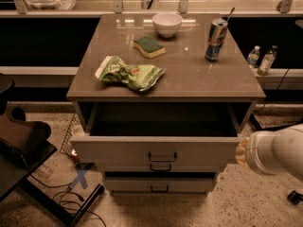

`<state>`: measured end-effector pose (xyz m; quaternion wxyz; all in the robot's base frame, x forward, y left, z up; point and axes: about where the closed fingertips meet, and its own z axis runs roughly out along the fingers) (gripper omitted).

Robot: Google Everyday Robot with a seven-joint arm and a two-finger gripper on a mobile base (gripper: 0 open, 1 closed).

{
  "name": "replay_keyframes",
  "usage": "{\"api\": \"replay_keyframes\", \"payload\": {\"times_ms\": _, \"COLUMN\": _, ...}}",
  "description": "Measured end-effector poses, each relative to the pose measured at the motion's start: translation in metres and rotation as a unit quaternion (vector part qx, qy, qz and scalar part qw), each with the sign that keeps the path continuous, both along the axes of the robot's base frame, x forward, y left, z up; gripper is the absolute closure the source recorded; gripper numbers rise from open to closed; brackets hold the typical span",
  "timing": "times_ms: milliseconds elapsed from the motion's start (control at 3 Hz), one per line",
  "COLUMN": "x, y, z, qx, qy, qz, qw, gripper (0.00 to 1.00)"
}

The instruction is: Open top drawer

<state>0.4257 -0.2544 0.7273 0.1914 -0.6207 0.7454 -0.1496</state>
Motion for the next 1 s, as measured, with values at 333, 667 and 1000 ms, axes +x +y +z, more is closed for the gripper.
{"api": "replay_keyframes", "payload": {"times_ms": 333, "x": 0.031, "y": 0.019, "z": 0.007, "qx": 0.01, "qy": -0.025, "qz": 0.026, "qw": 0.9993, "gripper": 1.0}}
{"api": "replay_keyframes", "payload": {"times_ms": 667, "x": 0.084, "y": 0.051, "z": 0.018, "qx": 0.023, "qy": -0.059, "qz": 0.07, "qw": 0.9956, "gripper": 1.0}}
{"api": "replay_keyframes", "payload": {"times_ms": 1000, "x": 0.113, "y": 0.066, "z": 0.02, "qx": 0.028, "qy": -0.07, "qz": 0.088, "qw": 0.9932, "gripper": 1.0}}
